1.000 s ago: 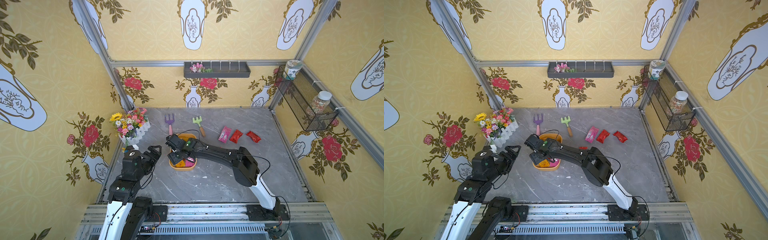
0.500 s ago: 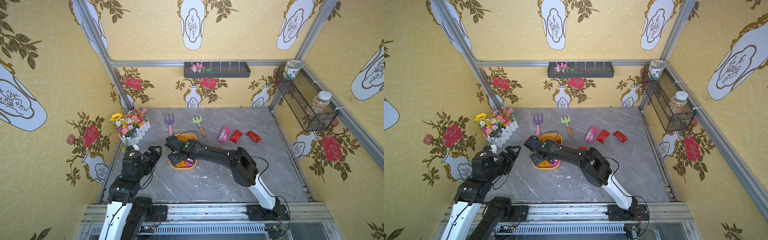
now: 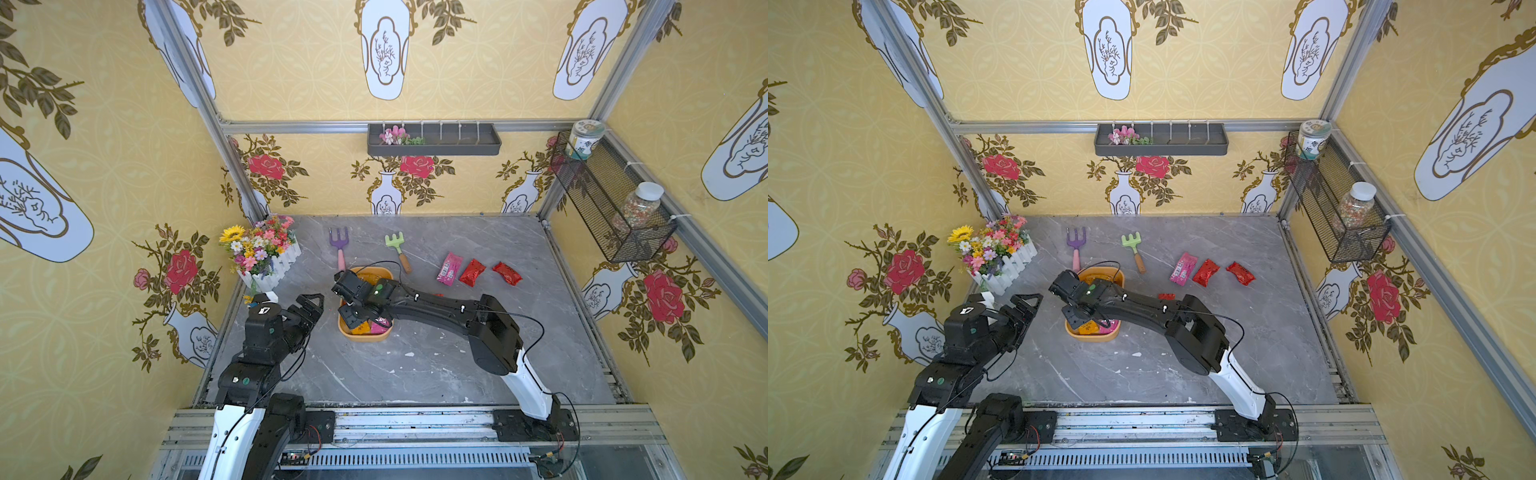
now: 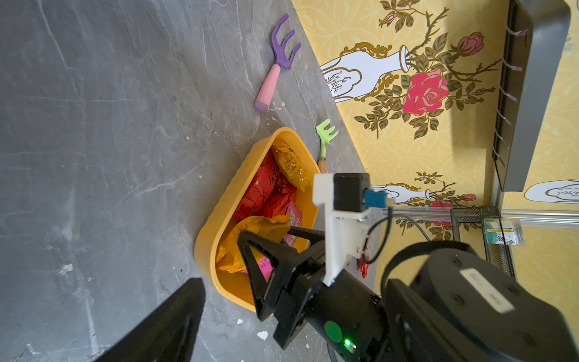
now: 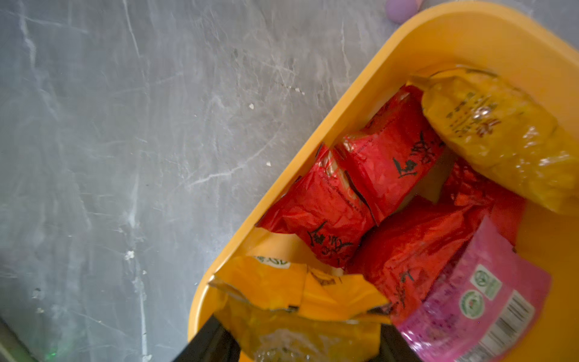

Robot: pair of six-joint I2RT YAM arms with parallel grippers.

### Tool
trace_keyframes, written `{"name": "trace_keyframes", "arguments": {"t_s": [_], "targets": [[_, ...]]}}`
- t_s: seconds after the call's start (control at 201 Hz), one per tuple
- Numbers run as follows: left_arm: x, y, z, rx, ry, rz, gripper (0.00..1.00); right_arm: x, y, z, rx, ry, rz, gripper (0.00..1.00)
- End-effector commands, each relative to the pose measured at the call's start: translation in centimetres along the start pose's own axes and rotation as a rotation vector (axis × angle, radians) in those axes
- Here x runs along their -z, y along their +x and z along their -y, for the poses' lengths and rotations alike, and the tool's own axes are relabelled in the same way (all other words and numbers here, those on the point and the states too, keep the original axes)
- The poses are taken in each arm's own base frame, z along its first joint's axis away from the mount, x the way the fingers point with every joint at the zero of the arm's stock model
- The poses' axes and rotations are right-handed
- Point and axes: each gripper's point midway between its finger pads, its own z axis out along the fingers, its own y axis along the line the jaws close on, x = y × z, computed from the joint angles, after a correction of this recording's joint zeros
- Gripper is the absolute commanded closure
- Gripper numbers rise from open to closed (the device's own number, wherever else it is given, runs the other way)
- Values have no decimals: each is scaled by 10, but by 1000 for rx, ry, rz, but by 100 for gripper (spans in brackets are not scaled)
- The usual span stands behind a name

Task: Take the tea bags out of the storage box
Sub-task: Pick up the tea bag from the storage box, then place the tea bag at the center of the board.

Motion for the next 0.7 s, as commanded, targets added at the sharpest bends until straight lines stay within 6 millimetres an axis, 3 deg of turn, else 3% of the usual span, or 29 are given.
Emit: {"name": "trace_keyframes", "arguments": {"t_s": [0.0,0.179,0.403,0.548,0.692], "targets": [[1,-2,8,-7,23,-1,5,19,-18,-5,-36,-34,67,43],[-2,-6,17,-53,15,-15,6,55,-31,1,-88,-89,120,44],[-21,3,33,-84,43,-94,11,98,-27,53,-194,-96,153,45],[-42,35,53,-145,62,-153,11,126,-11,99,-257,-61,151,45],[-64,84,69,-215,72,-244,11,146,26,160,-337,27,114,45]]}}
